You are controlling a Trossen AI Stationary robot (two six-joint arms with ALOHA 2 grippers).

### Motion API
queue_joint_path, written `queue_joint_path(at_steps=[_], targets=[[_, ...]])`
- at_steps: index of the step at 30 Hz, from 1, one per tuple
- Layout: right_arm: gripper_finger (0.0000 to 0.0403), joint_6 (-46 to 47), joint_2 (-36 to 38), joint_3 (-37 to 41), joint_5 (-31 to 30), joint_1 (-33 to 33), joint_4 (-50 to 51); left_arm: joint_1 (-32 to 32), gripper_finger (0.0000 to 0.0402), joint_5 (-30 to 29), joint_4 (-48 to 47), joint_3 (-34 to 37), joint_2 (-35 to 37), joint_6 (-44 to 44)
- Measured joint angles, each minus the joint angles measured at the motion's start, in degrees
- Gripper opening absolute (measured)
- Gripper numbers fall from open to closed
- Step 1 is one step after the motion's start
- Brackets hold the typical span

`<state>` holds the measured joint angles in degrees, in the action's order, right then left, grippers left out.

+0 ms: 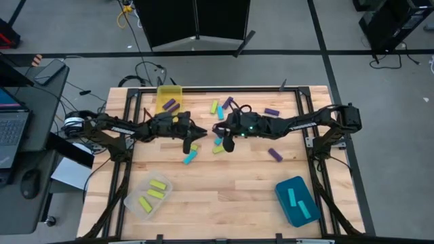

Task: Sort blocks
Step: Put the violet block into the yellow bin

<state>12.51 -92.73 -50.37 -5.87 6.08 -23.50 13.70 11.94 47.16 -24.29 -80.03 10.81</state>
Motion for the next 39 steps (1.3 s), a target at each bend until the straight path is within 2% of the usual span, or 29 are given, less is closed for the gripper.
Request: queue_joint_path(at_steps=[7, 11, 15, 22, 33, 39], targets=[[0.0118, -1.44, 0.00, -0.02, -0.28, -1.88, -7.13, -1.82, 0.0159, -3.01, 2.60, 0.00, 0.00, -0.07], [0.0118, -2.35, 0.00, -0.02, 0.20, -3.19, -10.44, -1.93, 0.0187, -0.03, 6.03, -0.04, 0.00, -0.03], [0.0118, -3.28, 0.02, -0.02, 0.56, -4.32, -12.90, -2.46, 0.0202, 1.74, 5.65, -1.51, 0.00, 0.12], [0.0118, -4.15, 0.11, -0.09, 0.56, -4.95, -14.86, -3.40, 0.0204, 2.13, 4.25, -4.57, 0.00, -2.72], [0.0118, -5.20, 0.07, -0.09, 0.56, -4.95, -16.06, -4.03, 0.0203, 4.20, 4.07, -5.60, -0.02, -3.17], [0.0118, -5.22, 0.07, -0.09, 0.67, -4.95, -17.11, -4.12, 0.0176, 4.18, 4.43, -5.62, -0.02, -3.26]])
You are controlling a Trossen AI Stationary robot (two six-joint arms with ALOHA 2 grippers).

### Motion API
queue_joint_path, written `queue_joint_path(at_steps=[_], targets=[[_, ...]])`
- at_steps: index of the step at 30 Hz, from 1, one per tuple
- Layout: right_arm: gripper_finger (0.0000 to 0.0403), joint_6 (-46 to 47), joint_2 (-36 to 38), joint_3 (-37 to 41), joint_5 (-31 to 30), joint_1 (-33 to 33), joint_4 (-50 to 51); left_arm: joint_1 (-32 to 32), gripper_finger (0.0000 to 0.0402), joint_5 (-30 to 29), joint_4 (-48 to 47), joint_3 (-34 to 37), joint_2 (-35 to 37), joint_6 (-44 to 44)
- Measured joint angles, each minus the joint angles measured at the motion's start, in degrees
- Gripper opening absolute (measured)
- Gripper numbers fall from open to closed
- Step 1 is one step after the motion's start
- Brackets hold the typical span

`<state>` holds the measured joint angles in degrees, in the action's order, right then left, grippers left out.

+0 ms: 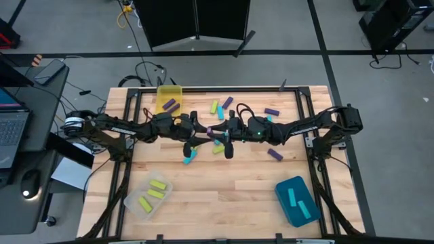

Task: Sort blocks
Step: Put the violet block into the yellow bin

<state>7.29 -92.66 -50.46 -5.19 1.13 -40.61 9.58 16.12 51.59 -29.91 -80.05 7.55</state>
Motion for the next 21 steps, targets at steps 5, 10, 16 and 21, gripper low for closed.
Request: queue_joint_path(at_steps=[5, 10, 16, 21], targets=[[0.0118, 0.00, 0.00, 0.00, 0.79, 0.00, -1.43, 0.00, 0.0158, 1.43, 2.91, 0.00, -0.02, 0.00], [0.0118, -0.48, 0.00, 0.00, 0.94, -0.15, -1.81, -0.32, 0.0158, 1.51, 3.63, -0.08, -0.04, -0.02], [0.0118, -1.38, 0.00, 0.02, 0.90, -0.75, -2.24, -0.71, 0.0158, 3.11, 4.08, -2.72, -2.94, -0.03], [0.0118, -2.44, 0.00, 0.02, 0.59, -1.18, -2.76, -1.18, 0.0158, 4.83, 5.77, -5.26, -7.63, -0.03]])
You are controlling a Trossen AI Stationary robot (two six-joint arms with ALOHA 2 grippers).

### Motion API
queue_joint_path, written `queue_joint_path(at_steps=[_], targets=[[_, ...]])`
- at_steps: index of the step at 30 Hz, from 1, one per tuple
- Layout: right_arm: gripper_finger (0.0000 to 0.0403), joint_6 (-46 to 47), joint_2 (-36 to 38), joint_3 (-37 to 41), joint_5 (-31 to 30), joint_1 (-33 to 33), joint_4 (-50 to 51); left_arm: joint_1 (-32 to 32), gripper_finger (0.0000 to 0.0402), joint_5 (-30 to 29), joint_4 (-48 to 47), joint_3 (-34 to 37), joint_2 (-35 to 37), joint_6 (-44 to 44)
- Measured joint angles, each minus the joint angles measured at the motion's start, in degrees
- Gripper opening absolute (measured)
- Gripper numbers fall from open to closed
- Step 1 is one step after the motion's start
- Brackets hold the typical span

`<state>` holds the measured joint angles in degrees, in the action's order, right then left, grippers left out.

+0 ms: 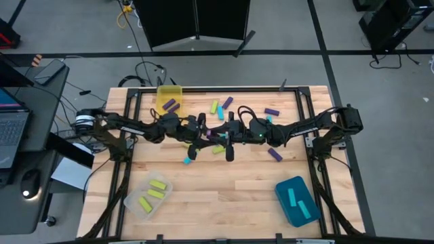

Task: Sort blocks
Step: Put the violet block into the yellow bin

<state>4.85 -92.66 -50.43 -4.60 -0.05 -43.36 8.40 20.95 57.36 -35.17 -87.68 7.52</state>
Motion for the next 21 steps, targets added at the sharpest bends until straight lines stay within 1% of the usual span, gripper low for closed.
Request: queue_joint_path(at_steps=[4, 9, 17, 19, 21], targets=[[0.0118, -0.55, 0.00, 0.00, -0.02, 0.00, -0.59, 0.04, 0.0150, 0.82, 2.44, -0.16, -0.87, -0.05], [0.0118, -0.57, 0.00, 0.00, -0.09, -0.04, -0.75, 0.11, 0.0105, 0.83, 3.12, -0.14, -0.87, -1.79], [0.0119, -0.89, 0.00, -0.02, -0.28, 0.04, 0.39, 0.27, 0.0104, 0.46, 2.45, -0.07, -0.87, -2.62], [0.0146, -1.03, 0.00, -0.02, -0.30, 0.29, 0.70, 0.60, 0.0104, 0.41, 1.18, -0.07, -0.38, -2.47], [0.0189, -0.84, 0.16, 0.00, -0.81, 0.82, 2.18, 1.06, 0.0104, 0.38, -0.27, -0.08, 0.38, -2.74]])
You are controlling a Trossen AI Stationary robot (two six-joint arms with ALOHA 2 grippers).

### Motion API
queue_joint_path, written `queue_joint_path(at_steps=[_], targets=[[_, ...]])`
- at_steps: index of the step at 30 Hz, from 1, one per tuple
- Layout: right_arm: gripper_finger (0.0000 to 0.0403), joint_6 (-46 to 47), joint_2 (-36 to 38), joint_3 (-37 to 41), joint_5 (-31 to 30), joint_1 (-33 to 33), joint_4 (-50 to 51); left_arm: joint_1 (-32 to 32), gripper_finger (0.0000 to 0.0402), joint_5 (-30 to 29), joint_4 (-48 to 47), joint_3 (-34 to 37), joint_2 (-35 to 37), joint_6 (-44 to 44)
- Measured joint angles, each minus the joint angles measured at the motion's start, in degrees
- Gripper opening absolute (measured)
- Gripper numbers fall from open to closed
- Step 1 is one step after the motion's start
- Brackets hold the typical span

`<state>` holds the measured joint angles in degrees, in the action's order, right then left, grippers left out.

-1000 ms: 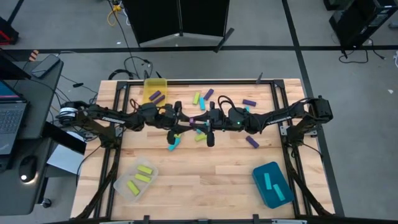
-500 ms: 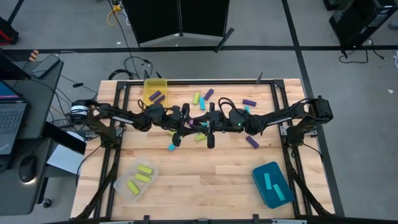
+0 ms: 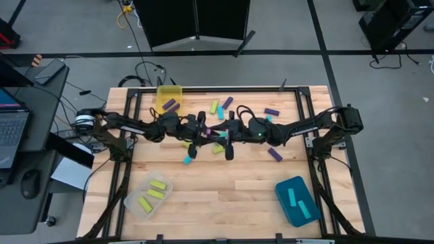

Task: Sort blocks
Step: Put the violet block into the yellow bin

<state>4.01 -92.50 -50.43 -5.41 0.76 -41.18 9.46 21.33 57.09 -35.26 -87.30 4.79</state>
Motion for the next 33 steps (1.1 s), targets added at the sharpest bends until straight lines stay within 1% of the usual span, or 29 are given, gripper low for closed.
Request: queue_joint_path(at_steps=[3, 6, 9, 12, 14, 16, 18, 21, 23, 26, 29, 31, 33], targets=[[0.0248, -0.09, 1.08, 0.01, -2.87, 0.85, 2.97, 1.08, 0.0104, -0.57, -2.68, 0.01, 1.29, -1.13], [0.0284, -0.53, 3.07, 0.02, -4.03, 1.86, 5.69, 2.39, 0.0104, -0.68, -6.13, -0.03, 3.51, -2.19], [0.0294, -2.66, 5.23, 0.02, -5.17, 2.32, 7.22, 3.64, 0.0104, -0.64, -10.86, -0.01, 6.11, -2.86], [0.0286, -3.99, 8.94, 0.02, -6.76, 2.48, 13.87, 5.96, 0.0104, -0.82, -19.50, -0.28, 10.78, -3.35], [0.0272, -3.15, 11.62, 0.02, -8.41, 2.44, 20.66, 7.55, 0.0104, -1.35, -30.10, -1.65, 14.74, -4.84], [0.0251, -1.70, 13.85, 0.02, -10.07, 2.48, 27.88, 9.06, 0.0104, -2.88, -43.02, -4.25, 18.59, -7.06], [0.0224, 0.27, 15.50, 0.02, -11.61, 2.48, 34.23, 10.76, 0.0104, -6.65, -57.68, -8.40, 21.42, -9.56], [0.0173, 2.58, 16.30, 0.02, -12.65, 2.26, 41.64, 14.44, 0.0104, -13.81, -76.99, -15.06, 22.48, -10.40], [0.0136, 3.49, 15.66, 0.02, -12.65, 2.26, 44.50, 17.70, 0.0104, -16.17, -85.86, -18.57, 21.68, -10.04], [0.0078, 3.39, 14.78, 0.02, -12.63, 2.49, 47.14, 22.48, 0.0104, -19.30, -93.65, -22.43, 18.94, -10.75], [0.0023, 3.50, 14.81, 0.02, -12.61, 3.11, 50.98, 27.63, 0.0104, -20.25, -97.99, -24.42, 14.41, -11.88], [0.0010, 3.42, 15.30, 0.02, -12.61, 3.35, 53.94, 31.00, 0.0104, -20.32, -99.36, -25.36, 10.68, -12.20], [0.0015, 3.43, 15.48, 0.01, -11.63, 3.77, 55.91, 33.91, 0.0104, -20.49, -100.44, -25.90, 6.45, -12.87]])
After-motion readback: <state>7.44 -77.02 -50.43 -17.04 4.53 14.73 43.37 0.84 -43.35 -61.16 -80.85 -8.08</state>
